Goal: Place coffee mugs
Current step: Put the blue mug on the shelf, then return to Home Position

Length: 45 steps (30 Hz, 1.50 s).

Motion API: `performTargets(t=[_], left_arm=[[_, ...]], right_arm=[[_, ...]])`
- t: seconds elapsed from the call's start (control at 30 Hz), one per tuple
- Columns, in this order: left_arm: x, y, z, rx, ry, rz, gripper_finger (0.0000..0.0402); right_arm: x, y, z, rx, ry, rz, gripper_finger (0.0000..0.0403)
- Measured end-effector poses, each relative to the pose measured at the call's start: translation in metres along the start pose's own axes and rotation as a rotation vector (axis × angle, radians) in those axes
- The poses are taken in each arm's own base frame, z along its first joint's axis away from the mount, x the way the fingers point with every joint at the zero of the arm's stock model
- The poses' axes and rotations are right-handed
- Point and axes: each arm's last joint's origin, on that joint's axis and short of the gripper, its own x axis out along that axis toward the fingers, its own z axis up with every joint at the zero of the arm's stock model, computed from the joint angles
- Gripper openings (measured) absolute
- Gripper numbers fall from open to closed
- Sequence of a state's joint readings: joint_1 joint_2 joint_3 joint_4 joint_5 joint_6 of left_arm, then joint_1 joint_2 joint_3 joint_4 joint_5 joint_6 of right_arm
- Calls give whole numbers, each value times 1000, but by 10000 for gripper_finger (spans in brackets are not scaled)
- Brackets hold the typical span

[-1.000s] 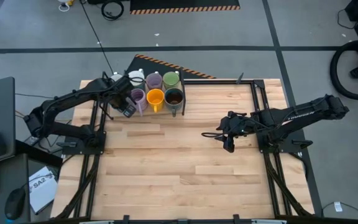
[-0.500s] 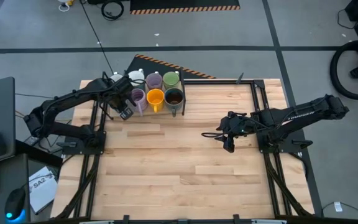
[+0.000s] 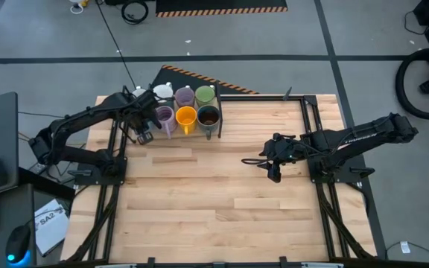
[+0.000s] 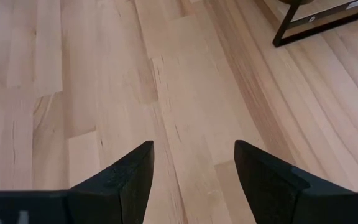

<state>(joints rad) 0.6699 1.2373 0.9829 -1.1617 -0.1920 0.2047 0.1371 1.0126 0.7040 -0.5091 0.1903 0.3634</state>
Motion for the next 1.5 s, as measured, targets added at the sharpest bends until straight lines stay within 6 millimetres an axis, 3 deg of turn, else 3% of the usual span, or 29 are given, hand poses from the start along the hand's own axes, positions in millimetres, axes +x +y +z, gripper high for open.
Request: performTargets(t=[0.57,0.7,0.93,1.23,1.33,1.5], left_arm=[[0,3,-1,51,20,67,46],[-1,2,-1,57,22,90,62],[-21,3,8,68,-39,110,98],[-51,4,8,16,-54,66,100],[-61,-4,8,-16,-131,-59,100],[-70,-33,3,38,-430,-165,89]], right_arm=[[0,0,1,2,-10,4,229],[0,0,1,2,-10,3,229],[0,0,1,2,-10,3,229],[0,0,0,0,-1,0,229],[0,0,0,-12,1,-1,229],[1,-1,-3,-82,-34,-36,229]])
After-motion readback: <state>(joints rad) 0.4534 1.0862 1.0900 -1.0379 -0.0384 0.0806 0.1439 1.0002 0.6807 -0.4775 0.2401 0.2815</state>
